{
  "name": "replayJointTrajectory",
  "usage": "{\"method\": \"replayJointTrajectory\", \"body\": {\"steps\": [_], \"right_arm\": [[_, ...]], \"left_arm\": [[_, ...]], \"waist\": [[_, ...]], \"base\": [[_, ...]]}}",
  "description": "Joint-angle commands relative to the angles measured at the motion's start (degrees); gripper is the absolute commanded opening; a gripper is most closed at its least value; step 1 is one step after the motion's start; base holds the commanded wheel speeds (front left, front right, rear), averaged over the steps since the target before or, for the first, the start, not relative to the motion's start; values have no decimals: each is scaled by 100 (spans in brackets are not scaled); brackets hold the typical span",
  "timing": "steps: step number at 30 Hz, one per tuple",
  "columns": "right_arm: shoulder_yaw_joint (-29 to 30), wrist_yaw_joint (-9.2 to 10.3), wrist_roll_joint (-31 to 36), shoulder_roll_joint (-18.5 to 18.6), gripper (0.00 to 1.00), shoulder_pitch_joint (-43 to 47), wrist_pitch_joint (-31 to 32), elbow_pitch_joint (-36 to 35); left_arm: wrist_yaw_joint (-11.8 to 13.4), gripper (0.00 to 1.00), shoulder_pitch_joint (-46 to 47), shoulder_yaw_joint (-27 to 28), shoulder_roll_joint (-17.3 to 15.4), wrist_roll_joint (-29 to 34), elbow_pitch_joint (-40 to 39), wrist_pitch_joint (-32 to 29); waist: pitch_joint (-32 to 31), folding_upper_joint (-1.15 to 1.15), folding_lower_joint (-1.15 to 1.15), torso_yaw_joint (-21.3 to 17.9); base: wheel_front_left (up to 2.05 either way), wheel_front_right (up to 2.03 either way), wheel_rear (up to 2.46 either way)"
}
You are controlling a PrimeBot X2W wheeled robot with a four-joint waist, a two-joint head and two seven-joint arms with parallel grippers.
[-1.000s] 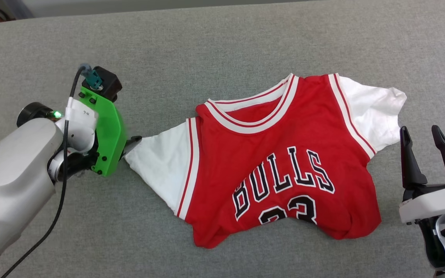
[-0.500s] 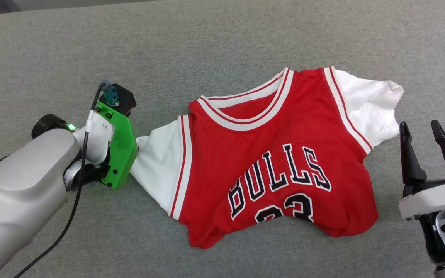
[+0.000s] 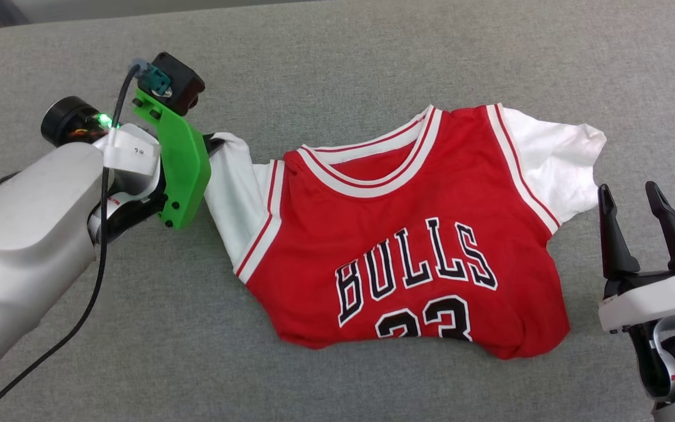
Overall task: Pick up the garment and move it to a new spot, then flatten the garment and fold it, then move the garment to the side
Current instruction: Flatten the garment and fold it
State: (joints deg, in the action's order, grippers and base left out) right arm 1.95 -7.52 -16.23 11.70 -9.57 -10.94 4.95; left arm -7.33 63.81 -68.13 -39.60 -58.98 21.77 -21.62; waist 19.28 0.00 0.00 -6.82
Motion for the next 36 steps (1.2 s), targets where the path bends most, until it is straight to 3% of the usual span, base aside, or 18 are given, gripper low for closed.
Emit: {"method": "replayJointTrajectory", "body": {"steps": [1, 14, 19, 20, 23, 28, 33, 36], "right_arm": [[-5, 3, -24, 21, 100, -113, -59, 12], [-21, 3, -48, -4, 100, -319, -204, 122], [53, 3, -52, 35, 100, -326, -237, 180], [72, 3, -41, 100, 100, -354, -251, 174], [117, 3, -9, 223, 100, -403, -224, 136], [227, 3, 63, 556, 100, -557, -24, -58], [129, 3, 9, 1042, 100, -864, 426, -242], [-73, 3, -184, 1415, 100, -1141, 964, -294]], "left_arm": [[-15, 0, 119, 34, 73, 34, 63, 107], [-13, 0, -30, -251, 488, 365, 2055, 225], [-14, 0, -190, -275, 626, 188, 2280, 444], [13, 100, -178, -210, 637, 284, 2324, 1059], [185, 100, -221, -24, 654, 385, 2273, 1931], [729, 100, -479, 311, 576, 503, 1915, 3261], [1436, 100, -873, 764, 416, 671, 1129, 3641], [2048, 100, -1299, 1459, 272, 1109, 147, 3657]], "waist": [[99, 0, 0, -92], [394, 0, 0, -440], [294, 0, 0, -363], [163, 0, 0, -289], [11, 0, 0, -206], [-222, 0, 0, -10], [-342, 0, 0, 161], [-357, 0, 0, 252]], "base": [[0, 0, 0], [0, 0, 0], [0, 0, 0], [0, 0, 0], [0, 0, 0], [0, 0, 0], [0, 0, 0], [0, 0, 0]]}}
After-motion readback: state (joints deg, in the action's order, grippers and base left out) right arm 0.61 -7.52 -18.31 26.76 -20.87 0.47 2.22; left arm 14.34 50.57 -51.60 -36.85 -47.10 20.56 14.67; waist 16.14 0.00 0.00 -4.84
